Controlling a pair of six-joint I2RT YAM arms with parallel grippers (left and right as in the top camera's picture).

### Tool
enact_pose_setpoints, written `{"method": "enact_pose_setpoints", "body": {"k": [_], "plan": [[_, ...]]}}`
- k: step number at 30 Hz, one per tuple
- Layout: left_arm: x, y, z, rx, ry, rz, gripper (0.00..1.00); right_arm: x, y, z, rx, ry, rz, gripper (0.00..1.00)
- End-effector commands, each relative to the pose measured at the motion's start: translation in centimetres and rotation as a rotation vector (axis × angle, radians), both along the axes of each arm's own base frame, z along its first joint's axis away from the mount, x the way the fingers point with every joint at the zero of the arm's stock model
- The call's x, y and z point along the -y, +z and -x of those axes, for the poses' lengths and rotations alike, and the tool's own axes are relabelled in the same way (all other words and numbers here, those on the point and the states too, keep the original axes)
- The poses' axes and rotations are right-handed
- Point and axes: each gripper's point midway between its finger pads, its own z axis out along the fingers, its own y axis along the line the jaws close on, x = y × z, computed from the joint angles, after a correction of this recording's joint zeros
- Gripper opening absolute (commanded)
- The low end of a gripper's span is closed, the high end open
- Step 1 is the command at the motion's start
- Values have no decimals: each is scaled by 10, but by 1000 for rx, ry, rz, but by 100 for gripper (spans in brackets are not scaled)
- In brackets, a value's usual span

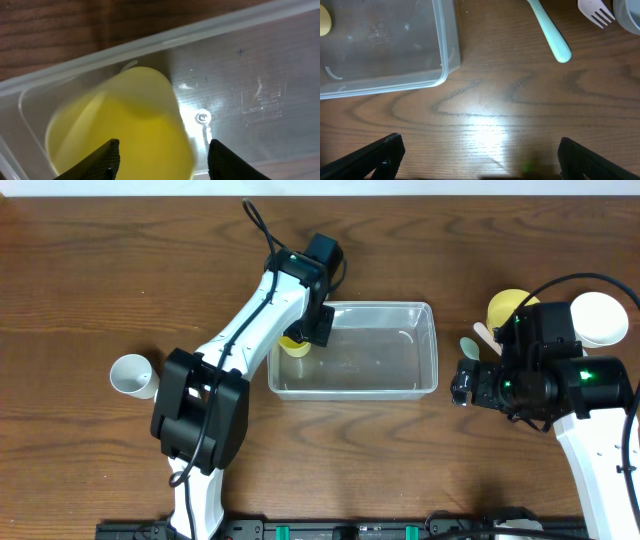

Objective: Pack container
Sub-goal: 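Carry the yellow cup into the container and release it, then return the left gripper and grasp the white cup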

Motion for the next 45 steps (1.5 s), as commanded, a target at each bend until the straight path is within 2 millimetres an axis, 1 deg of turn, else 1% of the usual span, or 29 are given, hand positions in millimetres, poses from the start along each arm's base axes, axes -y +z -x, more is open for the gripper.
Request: {"method": "enact_pose_setpoints", "body": {"k": [1, 3, 4, 5, 7, 8, 10, 11, 12, 14, 17, 19, 21, 23, 25, 28, 31, 34, 40, 45], "plan": [[-4, 2, 5, -9, 0, -14, 58, 2, 4, -2, 11, 16, 11, 99], [-5, 11, 8, -3, -1, -11, 58, 2, 4, -2, 11, 21, 14, 99], [-5, 19, 9, 6, -2, -6, 58, 2, 4, -2, 11, 20, 18, 99], [-6, 28, 11, 20, -2, 1, 58, 3, 4, -2, 11, 19, 23, 99], [-9, 52, 13, 69, 1, 11, 62, 5, 4, -2, 12, 16, 33, 99], [-14, 64, 13, 102, 10, 5, 64, 6, 4, -2, 13, 16, 36, 99], [-28, 94, 15, 178, 30, -16, 67, 6, 4, -2, 13, 19, 39, 99], [-36, 111, 20, 211, 40, -20, 69, 6, 4, -2, 14, 22, 41, 99], [-45, 127, 27, 236, 51, -14, 70, 6, 4, -2, 14, 26, 43, 99], [-60, 150, 40, 262, 86, -1, 72, 7, 4, -2, 16, 36, 48, 99], [-93, 174, 60, 284, 214, 15, 73, 7, 4, -2, 18, 49, 56, 99], [-114, 179, 70, 281, 299, 13, 73, 7, 4, -3, 19, 56, 57, 99], [-137, 176, 80, 270, 381, 4, 73, 7, 4, -3, 19, 62, 59, 99], [-155, 164, 89, 243, 444, -13, 73, 7, 4, -2, 20, 72, 62, 99], [-171, 146, 98, 200, 498, -34, 73, 7, 4, -2, 21, 78, 63, 99], [-185, 110, 105, 135, 553, -53, 74, 7, 4, -2, 21, 78, 63, 99], [-193, 78, 109, 82, 591, -48, 74, 7, 4, -2, 19, 78, 63, 99], [-198, 52, 112, 37, 631, -28, 74, 8, 3, 0, 11, 78, 64, 99], [-206, 12, 120, -31, 683, -3, 74, 8, 3, 0, 10, 78, 64, 99], [-206, -11, 123, -78, 672, -18, 74, 8, 3, 0, 10, 78, 63, 99]]}}
